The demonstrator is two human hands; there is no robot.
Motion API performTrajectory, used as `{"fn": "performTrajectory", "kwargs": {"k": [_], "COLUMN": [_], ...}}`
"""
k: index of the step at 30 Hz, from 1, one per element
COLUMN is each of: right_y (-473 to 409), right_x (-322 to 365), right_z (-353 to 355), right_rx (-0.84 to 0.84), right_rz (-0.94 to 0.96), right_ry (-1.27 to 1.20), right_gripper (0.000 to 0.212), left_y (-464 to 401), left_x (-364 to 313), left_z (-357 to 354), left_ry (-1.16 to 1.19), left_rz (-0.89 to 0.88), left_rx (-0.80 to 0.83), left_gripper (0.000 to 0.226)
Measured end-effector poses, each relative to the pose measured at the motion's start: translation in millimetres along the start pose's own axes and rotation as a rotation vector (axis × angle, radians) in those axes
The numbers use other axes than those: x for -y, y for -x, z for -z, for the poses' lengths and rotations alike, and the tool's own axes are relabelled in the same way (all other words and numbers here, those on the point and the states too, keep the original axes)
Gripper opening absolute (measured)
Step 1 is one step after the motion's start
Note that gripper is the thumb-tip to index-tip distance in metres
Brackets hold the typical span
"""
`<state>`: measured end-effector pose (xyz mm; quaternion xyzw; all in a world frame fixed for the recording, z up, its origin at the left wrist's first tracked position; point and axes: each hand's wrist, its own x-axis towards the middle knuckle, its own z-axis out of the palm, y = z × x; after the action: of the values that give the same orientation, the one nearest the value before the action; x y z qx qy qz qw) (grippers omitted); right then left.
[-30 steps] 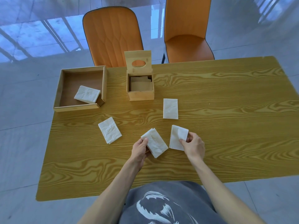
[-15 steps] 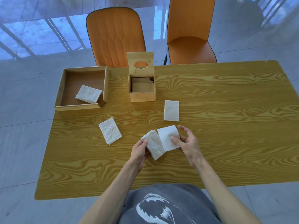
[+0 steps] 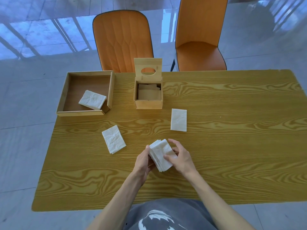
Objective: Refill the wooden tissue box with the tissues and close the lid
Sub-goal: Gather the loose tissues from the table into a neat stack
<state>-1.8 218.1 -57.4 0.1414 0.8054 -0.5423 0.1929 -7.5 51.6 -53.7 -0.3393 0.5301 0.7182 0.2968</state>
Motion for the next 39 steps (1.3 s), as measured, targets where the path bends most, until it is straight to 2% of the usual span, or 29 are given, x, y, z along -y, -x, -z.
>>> {"fn": "performTrajectory", "kwargs": {"k": [3, 5, 9, 12, 18, 22, 29, 34, 39], "right_y": [-4, -6, -14, -23, -55, -73, -95, -97, -90], "right_x": [-2, 0, 5, 6, 17, 28, 37, 39, 32], "right_z": [-4, -6, -3, 2, 22, 33, 36, 32, 32], "right_rx": [-0.049, -0.058, -0.093, -0.137, -0.359, -0.470, -0.520, -0.511, -0.500], "right_rz": [0.043, 0.052, 0.079, 0.092, -0.002, -0.124, -0.359, -0.398, -0.322], "right_ry": [0.116, 0.156, 0.311, 0.332, 0.314, 0.322, 0.310, 0.331, 0.323], "right_gripper": [0.070, 0.073, 0.078, 0.081, 0.050, 0.044, 0.057, 0.045, 0.032], "left_y": [-1, -2, -9, -14, -19, -20, -18, -17, -17], "left_x": [1, 1, -2, -5, -10, -11, -12, -10, -8], "left_z": [-4, -7, -10, -11, -13, -11, -12, -11, -8], "left_ry": [-0.040, -0.079, -0.091, -0.081, -0.083, -0.083, -0.079, -0.072, -0.067], "left_rz": [-0.054, -0.087, -0.123, -0.122, -0.106, -0.087, -0.081, -0.096, -0.099], "left_rx": [0.008, 0.000, -0.060, -0.101, -0.135, -0.133, -0.113, -0.108, -0.115], "left_gripper": [0.028, 0.032, 0.022, 0.016, 0.016, 0.011, 0.015, 0.019, 0.021]}}
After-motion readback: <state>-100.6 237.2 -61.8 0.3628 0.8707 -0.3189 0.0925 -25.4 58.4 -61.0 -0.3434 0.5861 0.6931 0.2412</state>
